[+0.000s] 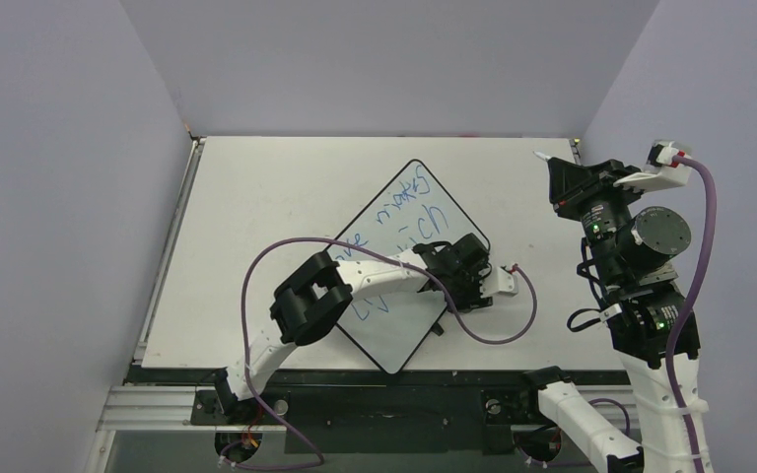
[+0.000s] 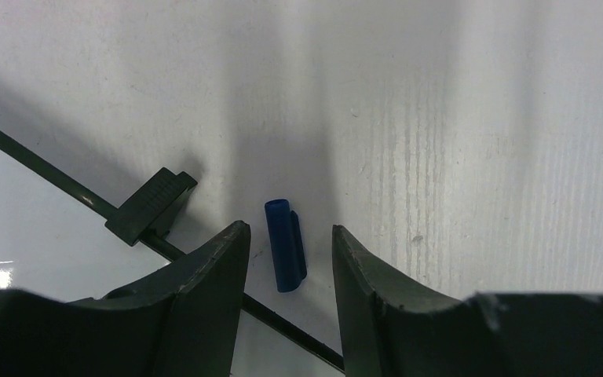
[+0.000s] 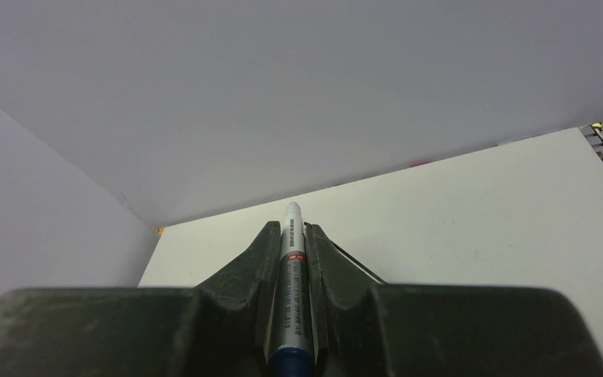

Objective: Write a sentence on the whiteboard
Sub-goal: Pick up the pen cap from the center of the board.

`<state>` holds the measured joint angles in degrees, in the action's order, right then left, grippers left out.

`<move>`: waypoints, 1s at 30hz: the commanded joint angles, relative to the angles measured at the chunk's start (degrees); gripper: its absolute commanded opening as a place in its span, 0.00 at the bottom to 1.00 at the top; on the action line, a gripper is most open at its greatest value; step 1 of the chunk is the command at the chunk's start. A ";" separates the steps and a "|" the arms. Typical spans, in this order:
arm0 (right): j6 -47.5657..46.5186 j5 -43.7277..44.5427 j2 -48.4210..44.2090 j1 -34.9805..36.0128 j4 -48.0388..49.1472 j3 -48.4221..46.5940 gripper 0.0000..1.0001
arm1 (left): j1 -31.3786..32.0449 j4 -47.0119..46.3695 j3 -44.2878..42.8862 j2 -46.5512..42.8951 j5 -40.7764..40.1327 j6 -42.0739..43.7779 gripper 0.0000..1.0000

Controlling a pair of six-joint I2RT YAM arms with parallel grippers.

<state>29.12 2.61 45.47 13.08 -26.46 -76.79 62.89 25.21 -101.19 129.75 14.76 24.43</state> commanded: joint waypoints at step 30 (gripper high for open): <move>-0.65 0.91 -1.05 -0.35 0.71 0.95 0.00 | -1.89 11.32 -1.20 4.04 0.16 -1.35 0.05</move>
<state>29.12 2.66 44.77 13.08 -26.70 -76.36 62.00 29.52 -104.40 131.94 14.55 23.31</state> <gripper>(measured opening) 0.105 0.105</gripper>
